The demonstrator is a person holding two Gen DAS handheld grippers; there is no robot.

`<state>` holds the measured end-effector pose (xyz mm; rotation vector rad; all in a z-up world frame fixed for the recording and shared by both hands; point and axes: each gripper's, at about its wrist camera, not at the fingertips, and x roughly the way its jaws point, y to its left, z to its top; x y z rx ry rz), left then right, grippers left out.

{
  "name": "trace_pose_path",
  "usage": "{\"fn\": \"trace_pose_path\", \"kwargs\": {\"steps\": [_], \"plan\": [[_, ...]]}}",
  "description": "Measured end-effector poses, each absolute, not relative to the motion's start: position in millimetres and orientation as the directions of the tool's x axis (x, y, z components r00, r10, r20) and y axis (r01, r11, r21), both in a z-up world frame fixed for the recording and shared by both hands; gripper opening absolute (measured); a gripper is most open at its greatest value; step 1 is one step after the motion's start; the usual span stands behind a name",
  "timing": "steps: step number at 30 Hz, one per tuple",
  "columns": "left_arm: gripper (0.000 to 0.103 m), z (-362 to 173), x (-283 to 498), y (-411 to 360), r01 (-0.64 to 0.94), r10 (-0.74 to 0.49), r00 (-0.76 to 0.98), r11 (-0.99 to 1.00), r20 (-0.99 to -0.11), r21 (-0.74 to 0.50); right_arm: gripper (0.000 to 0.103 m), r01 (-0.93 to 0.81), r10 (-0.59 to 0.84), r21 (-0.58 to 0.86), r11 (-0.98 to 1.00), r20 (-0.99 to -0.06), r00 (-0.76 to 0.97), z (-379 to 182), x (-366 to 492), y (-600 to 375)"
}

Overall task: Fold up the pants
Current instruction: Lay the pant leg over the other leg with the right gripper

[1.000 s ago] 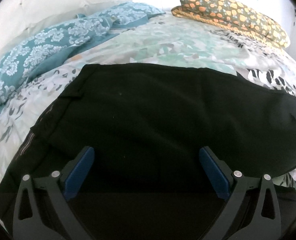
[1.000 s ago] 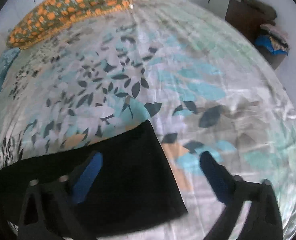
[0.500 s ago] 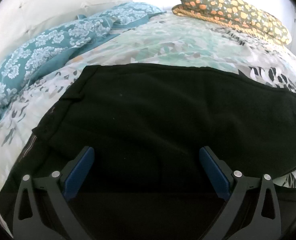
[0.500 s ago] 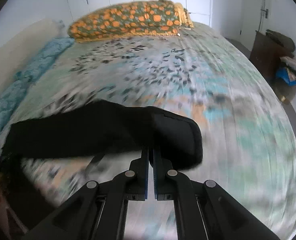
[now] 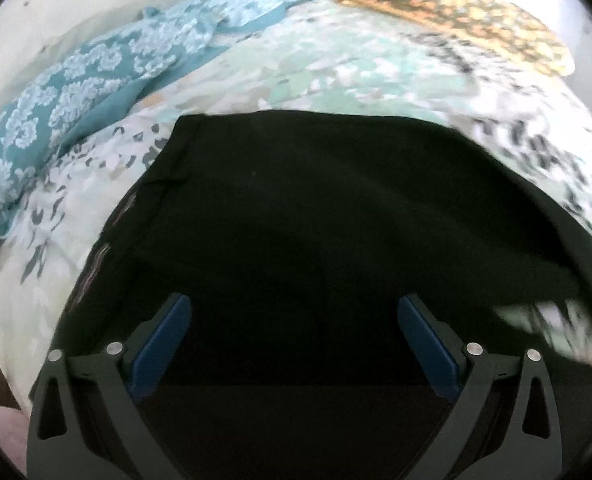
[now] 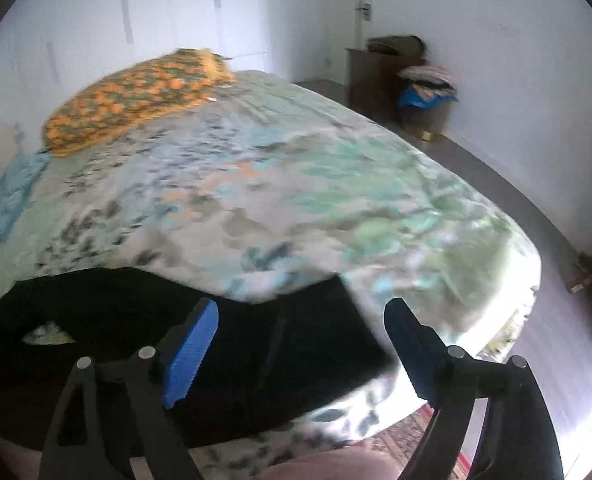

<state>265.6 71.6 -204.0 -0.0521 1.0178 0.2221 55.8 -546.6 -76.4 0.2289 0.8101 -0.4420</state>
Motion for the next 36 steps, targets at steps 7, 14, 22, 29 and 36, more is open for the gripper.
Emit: {"fn": "trace_pose_path", "kwargs": {"steps": [7, 14, 22, 29, 36], "plan": [[0.103, -203, 198, 58, -0.087, 0.215, 0.576, 0.976, -0.789, 0.202, 0.085, 0.274, -0.029, 0.185, 0.944, -0.779, 0.627, -118, 93, -431], [0.103, -184, 189, 74, -0.082, 0.116, 0.606, 0.993, -0.787, 0.084, 0.085, 0.049, 0.157, 0.223, 0.974, -0.809, 0.567, -165, 100, -324], [0.103, -189, 190, 96, -0.17, 0.086, 0.57, 0.985, -0.817, -0.015, 0.085, 0.08, 0.115, 0.19, 0.978, -0.827, 0.551, -168, 81, -334], [0.103, -194, 191, 101, -0.205, 0.12, 0.548, 0.979, -0.828, 0.006, 0.085, 0.191, 0.137, 0.292, 0.937, -0.811, 0.568, -171, 80, -366], [0.103, -203, 192, 96, -0.202, 0.141, 0.527, 0.979, -0.838, 0.038, 0.085, 0.241, 0.141, 0.337, 0.91, -0.799, 0.585, -177, 77, -382]]}}
